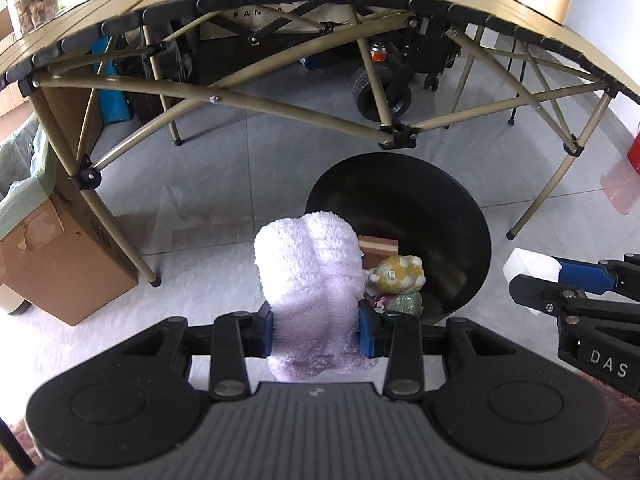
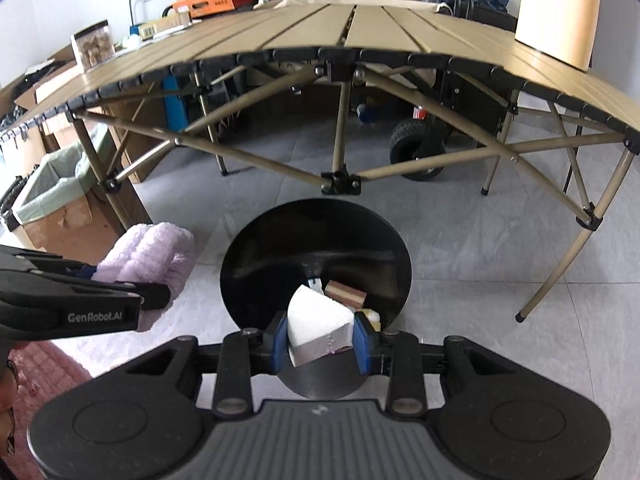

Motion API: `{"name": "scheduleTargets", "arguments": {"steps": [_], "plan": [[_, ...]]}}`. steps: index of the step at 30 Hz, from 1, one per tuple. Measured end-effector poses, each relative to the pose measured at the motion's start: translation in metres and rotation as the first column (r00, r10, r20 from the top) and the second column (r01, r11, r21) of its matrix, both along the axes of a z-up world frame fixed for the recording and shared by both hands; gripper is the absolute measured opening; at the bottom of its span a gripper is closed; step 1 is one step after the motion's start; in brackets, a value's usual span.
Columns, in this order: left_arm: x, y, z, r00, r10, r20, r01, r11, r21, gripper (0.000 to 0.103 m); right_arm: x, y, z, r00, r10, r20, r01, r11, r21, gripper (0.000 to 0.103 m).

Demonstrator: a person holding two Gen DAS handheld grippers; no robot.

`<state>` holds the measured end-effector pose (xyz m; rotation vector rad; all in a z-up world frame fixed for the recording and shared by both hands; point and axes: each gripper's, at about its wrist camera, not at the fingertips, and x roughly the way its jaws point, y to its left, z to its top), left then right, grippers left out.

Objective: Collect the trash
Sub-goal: 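Lower the foam wedge into the black bin and open the right gripper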

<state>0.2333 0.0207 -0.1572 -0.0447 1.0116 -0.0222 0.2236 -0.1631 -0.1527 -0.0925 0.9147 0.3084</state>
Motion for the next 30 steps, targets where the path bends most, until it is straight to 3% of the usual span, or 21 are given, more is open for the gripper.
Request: {"name": "scheduleTargets", "arguments": {"steps": [21, 30], "plan": [[0.040, 0.027, -0.010, 0.991, 0.130, -0.039, -0.130, 0.991, 0.015, 0.039, 0.071, 0.033, -0.017, 0.998, 0.000, -0.064, -0.002, 0.999, -0.040, 0.033], [0.063, 0.033, -0.010, 0.986, 0.164, -0.038, -0.164, 0.986, 0.020, 0.039, 0.107, 0.047, -0.038, 0.992, -0.022, -0.124, 0.014, 0.998, -0.061, 0.033]]}}
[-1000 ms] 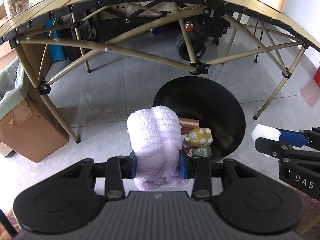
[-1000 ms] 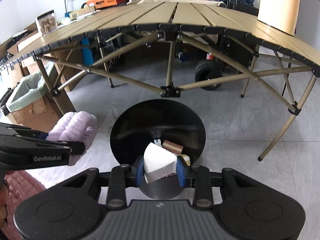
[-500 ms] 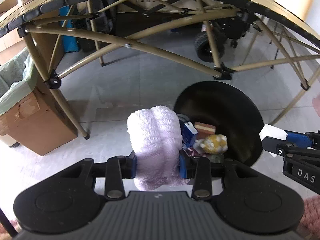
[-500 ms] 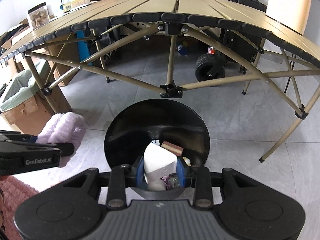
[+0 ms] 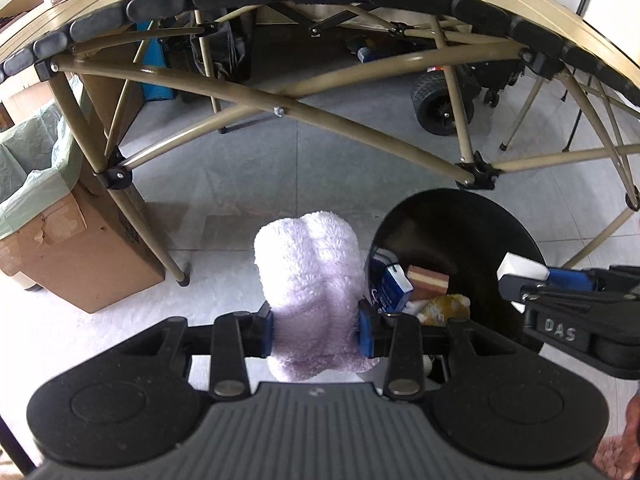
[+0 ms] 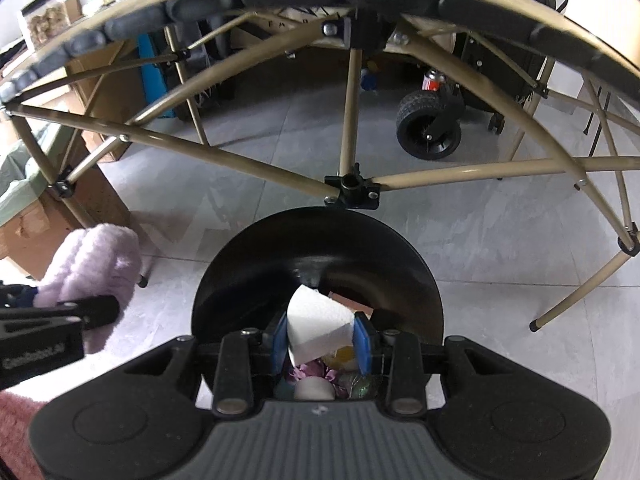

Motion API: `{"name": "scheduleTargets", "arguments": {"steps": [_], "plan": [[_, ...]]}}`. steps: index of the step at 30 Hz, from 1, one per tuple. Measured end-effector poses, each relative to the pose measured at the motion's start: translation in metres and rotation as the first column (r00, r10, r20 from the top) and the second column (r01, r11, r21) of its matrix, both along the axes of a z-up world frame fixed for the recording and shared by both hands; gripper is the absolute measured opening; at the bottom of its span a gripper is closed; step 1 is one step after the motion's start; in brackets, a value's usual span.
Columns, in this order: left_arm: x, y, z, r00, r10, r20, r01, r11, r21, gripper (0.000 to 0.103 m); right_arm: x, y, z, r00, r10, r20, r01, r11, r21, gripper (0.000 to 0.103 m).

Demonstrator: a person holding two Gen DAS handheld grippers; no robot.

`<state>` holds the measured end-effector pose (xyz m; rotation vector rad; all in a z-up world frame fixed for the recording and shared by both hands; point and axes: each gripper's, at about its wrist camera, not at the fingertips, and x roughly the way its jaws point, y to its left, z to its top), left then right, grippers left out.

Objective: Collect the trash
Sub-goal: 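Lower the foam wedge into the black bin and open the right gripper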

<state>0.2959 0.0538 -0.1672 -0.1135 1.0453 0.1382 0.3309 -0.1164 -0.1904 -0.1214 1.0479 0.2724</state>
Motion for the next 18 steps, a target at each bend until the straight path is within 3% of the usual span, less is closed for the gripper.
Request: {"name": "scheduleTargets", "arguments": {"steps": [9, 12, 13, 14, 16, 18], "plan": [[0.008, 0.006, 0.001, 1.000, 0.021, -0.005, -0.021, 1.000, 0.000, 0.039, 0.024, 0.008, -0.023, 0.997, -0.024, -0.070, 0.024, 1.000, -0.008, 0.036], [0.008, 0.007, 0.000, 1.000, 0.024, -0.013, -0.024, 1.000, -0.001, 0.039, 0.027, 0.007, -0.026, 0.996, -0.040, -0.080, 0.039, 0.999, -0.016, 0.044], [0.008, 0.007, 0.000, 1.000, 0.025, -0.014, -0.025, 1.000, -0.003, 0.039, 0.027, 0.007, -0.026, 0.996, -0.044, -0.079, 0.043, 0.999, -0.018, 0.057], [0.008, 0.008, 0.000, 1.000, 0.027, -0.013, -0.027, 1.000, -0.004, 0.039, 0.027, 0.006, -0.026, 0.996, -0.048, -0.077, 0.047, 0.999, -0.019, 0.077], [0.007, 0.009, 0.001, 1.000, 0.030, -0.008, -0.030, 1.000, -0.004, 0.039, 0.026, 0.004, -0.024, 0.996, -0.052, -0.078, 0.050, 0.999, -0.022, 0.102], [0.007, 0.010, 0.001, 0.999, 0.033, -0.006, -0.033, 0.999, -0.002, 0.039, 0.025, 0.002, -0.022, 0.996, -0.052, -0.079, 0.050, 0.999, -0.019, 0.103]]}}
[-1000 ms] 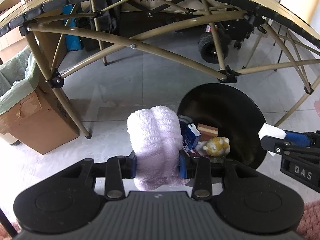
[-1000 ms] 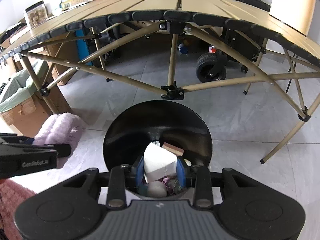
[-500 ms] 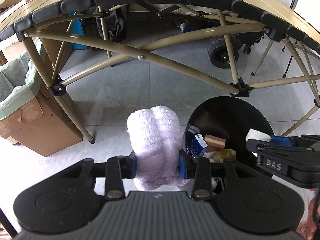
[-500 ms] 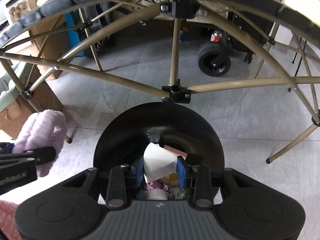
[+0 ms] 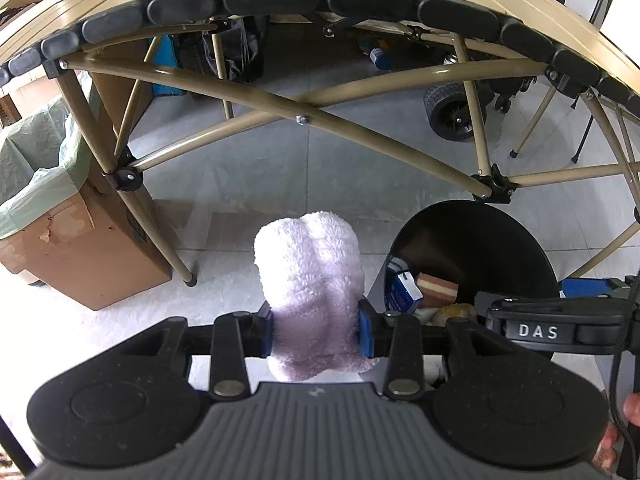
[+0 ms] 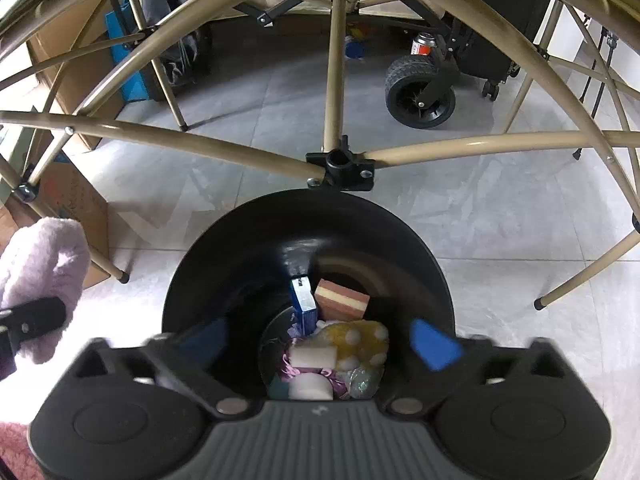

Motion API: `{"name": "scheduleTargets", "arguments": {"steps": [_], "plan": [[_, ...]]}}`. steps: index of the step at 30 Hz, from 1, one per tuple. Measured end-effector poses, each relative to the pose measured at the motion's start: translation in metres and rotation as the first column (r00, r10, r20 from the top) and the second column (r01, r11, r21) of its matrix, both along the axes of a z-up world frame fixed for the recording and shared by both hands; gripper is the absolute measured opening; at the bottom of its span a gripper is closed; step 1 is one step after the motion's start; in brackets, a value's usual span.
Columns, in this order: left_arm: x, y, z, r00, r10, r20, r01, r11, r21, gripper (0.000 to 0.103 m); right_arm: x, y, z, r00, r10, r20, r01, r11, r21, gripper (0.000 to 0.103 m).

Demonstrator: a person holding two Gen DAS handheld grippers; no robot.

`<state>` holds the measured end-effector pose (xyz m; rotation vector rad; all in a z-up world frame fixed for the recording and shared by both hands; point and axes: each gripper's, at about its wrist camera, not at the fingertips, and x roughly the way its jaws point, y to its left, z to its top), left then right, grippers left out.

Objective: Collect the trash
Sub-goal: 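Lower the foam wedge into the black bin and open the right gripper, then lower the cloth roll into the black bin and open the left gripper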

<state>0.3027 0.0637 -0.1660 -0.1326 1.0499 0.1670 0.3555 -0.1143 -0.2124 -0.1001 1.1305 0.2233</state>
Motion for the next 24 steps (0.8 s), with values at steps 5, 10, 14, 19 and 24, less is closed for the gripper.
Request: {"name": "scheduleTargets", "arguments": {"steps": [5, 10, 14, 19, 24], "plan": [[0.000, 0.000, -0.001, 1.000, 0.006, -0.003, -0.006, 1.000, 0.007, 0.039, -0.001, -0.005, 0.000, 1.000, 0.003, -0.004, -0.003, 1.000, 0.009, 0.103], [0.000, -0.006, -0.001, 1.000, -0.009, -0.001, 0.009, 1.000, 0.010, 0.039, -0.006, -0.011, 0.012, 0.999, 0.009, 0.040, -0.009, 1.000, 0.003, 0.103], [0.001, -0.010, -0.004, 1.000, -0.021, -0.010, 0.021, 1.000, 0.012, 0.039, -0.011, -0.022, 0.019, 0.998, 0.008, 0.062, -0.007, 1.000, -0.012, 0.103], [0.003, -0.025, -0.004, 0.999, -0.050, -0.008, 0.050, 0.999, 0.005, 0.039, -0.015, -0.043, 0.027, 0.997, -0.023, 0.077, 0.025, 1.000, -0.018, 0.103], [0.007, -0.053, -0.006, 0.995, -0.098, -0.012, 0.098, 0.995, -0.002, 0.039, -0.021, -0.072, 0.033, 0.992, -0.082, 0.095, 0.084, 0.996, -0.014, 0.103]]}}
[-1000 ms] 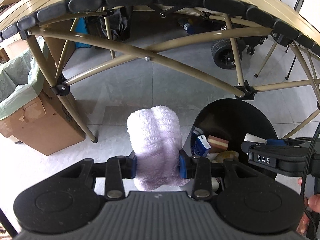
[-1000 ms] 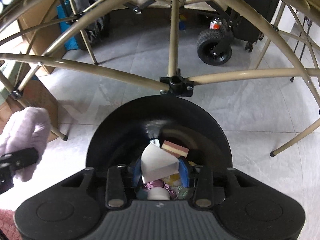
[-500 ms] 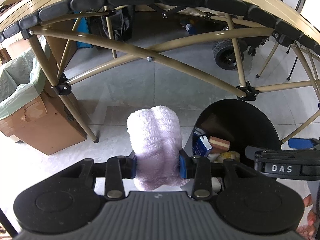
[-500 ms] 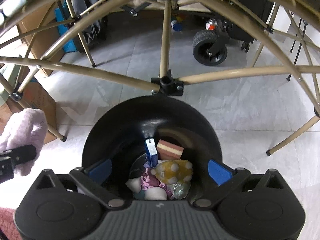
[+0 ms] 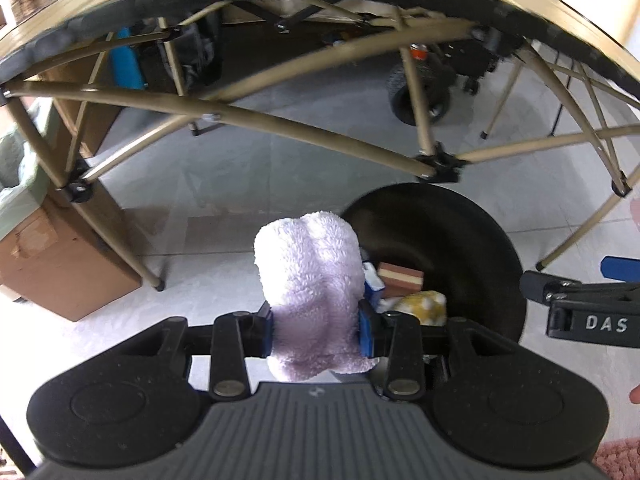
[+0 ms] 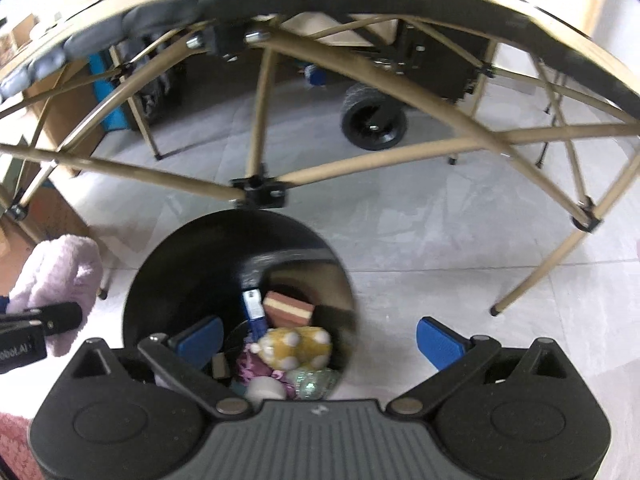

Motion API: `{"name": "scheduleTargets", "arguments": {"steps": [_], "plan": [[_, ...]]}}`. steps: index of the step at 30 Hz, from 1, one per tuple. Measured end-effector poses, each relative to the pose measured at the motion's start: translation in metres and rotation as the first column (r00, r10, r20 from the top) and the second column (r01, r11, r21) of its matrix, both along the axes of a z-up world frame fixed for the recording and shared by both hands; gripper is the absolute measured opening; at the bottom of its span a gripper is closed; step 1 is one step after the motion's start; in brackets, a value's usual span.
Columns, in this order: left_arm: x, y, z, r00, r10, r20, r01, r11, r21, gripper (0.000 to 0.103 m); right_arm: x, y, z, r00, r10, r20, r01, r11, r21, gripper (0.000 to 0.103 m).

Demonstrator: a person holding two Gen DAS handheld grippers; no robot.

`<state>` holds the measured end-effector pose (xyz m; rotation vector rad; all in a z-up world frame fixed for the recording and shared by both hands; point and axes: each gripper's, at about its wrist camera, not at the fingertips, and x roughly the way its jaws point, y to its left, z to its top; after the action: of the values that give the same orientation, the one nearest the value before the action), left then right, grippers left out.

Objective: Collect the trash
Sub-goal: 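Lower the cloth roll into the black bin and open the left gripper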

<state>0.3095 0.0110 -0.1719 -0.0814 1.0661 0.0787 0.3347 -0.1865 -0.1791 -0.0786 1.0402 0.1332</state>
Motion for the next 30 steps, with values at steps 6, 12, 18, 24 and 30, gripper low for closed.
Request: {"name": "scheduleTargets", "arguments": {"steps": [6, 12, 18, 24, 30], "plan": [[0.007, -0.034, -0.005, 0.998, -0.055, -0.020, 0.054, 0.998, -0.022, 0.039, -0.002, -0.032, 0.008, 0.997, -0.076, 0.028, 0.076, 0.997, 0.007, 0.103], [0.017, -0.069, -0.013, 0.993, -0.107, -0.040, 0.106, 0.994, -0.032, 0.039, -0.006, -0.051, 0.020, 0.991, -0.117, 0.064, 0.116, 0.993, 0.023, 0.103], [0.026, -0.089, -0.021, 0.989, -0.132, -0.060, 0.129, 0.991, -0.042, 0.039, -0.006, -0.065, 0.020, 0.986, -0.149, 0.072, 0.149, 0.989, 0.010, 0.103], [0.034, -0.098, -0.026, 0.988, -0.137, -0.077, 0.133, 0.990, -0.046, 0.041, -0.006, -0.073, 0.018, 0.984, -0.167, 0.064, 0.167, 0.986, 0.005, 0.103], [0.037, -0.099, -0.025, 0.990, -0.124, -0.067, 0.122, 0.992, -0.021, 0.095, -0.007, -0.073, 0.019, 0.983, -0.170, 0.068, 0.170, 0.985, 0.006, 0.103]]}}
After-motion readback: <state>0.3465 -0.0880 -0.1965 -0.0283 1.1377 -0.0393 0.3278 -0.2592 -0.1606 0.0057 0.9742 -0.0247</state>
